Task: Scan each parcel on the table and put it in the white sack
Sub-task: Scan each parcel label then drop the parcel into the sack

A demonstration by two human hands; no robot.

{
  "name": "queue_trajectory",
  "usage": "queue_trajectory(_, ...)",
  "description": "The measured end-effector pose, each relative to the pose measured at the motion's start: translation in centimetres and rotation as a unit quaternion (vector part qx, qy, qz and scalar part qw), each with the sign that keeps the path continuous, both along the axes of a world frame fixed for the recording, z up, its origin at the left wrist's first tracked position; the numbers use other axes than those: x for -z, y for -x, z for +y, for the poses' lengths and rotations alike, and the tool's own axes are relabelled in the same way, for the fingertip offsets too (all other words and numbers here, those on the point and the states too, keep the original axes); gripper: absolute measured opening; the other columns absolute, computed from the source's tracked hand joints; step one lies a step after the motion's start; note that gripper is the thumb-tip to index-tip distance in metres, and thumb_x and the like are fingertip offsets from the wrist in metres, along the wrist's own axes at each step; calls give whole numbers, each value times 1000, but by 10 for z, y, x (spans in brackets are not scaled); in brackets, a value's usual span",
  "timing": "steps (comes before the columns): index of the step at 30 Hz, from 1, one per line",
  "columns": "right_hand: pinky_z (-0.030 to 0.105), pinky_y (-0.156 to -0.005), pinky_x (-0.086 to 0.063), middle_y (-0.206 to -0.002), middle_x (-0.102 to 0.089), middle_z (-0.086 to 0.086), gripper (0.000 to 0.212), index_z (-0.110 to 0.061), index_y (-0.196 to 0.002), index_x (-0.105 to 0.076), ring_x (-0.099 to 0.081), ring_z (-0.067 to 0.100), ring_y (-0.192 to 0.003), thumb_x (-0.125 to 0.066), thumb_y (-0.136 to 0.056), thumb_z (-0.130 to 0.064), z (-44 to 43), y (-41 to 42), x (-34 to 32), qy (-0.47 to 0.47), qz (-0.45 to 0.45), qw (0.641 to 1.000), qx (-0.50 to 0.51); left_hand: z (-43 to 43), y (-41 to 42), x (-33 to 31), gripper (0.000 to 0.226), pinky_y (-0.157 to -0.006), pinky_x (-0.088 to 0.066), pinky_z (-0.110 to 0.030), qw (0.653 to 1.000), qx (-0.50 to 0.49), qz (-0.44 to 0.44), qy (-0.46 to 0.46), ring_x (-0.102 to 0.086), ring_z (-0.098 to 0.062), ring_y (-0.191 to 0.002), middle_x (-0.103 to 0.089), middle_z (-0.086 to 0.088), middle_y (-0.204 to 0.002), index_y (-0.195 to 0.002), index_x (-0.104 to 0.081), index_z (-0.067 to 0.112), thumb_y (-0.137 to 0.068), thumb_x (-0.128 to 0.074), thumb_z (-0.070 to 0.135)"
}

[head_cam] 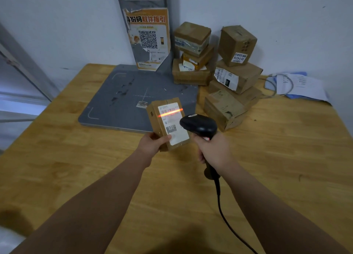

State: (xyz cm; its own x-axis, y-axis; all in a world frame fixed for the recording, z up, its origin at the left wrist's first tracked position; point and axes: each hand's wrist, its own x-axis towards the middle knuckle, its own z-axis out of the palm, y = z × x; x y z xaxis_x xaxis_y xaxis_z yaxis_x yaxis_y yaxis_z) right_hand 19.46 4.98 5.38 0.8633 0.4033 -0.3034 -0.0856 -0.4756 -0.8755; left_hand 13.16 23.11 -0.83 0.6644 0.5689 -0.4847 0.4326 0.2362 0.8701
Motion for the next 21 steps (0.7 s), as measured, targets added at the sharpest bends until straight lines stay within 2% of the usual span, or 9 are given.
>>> queue_trajectory(3, 27, -50, -50, -44, -58, 1, 29, -7, -69, -63, -58, 16, -43, -65, -88, -28, 3, -15, -25, 16, 10, 1000, -18, 0, 0, 2, 47, -65, -46, -19, 1000, 2, 3, -10, -62, -7, -86, -66, -1, -113, -123, -57, 10, -81, -76, 18)
queue_trajectory(7, 25, -46, -48, -52, -59, 7, 24, -8, -73, -60, -57, 19, -46, -64, -88, -26, 6, -33, -60, 51, 35, 996, -63, -2, -1, 1, 46, -67, -47, -20, 1000, 6, 6, -2, -63, -8, -85, -66, -2, -112, -123, -57, 10, -81, -76, 16)
queue_trajectory(13, 27, -51, -50, -56, -59, 9, 26, -7, -75, -60, -59, 22, -51, -64, -87, -30, 15, -41, -83, 61, 25, 995, -80, -10, -3, 1, 42, -71, -46, -21, 1000, 17, 8, 13, -59, -6, -82, -62, 2, -107, -121, -57, 11, -83, -74, 17)
queue_trajectory(17, 26, -49, -49, -54, -59, 8, 26, -7, -77, -60, -58, 20, -49, -65, -88, -30, 13, -37, -86, 62, 21, 995, -80, -13, 0, -2, 41, -81, -47, -26, 1000, 22, 12, 19, -59, -12, -91, -63, 1, -108, -120, -57, 12, -83, -74, 19)
queue_trajectory(21, 27, -49, -49, -55, -59, 8, 24, -7, -76, -60, -57, 20, -47, -66, -87, -27, 13, -27, -83, 39, 28, 996, -71, -16, 13, -11, 26, -67, -47, -18, 999, 11, 4, 32, -61, -6, -83, -65, 4, -98, -106, -59, 17, -85, -73, 23)
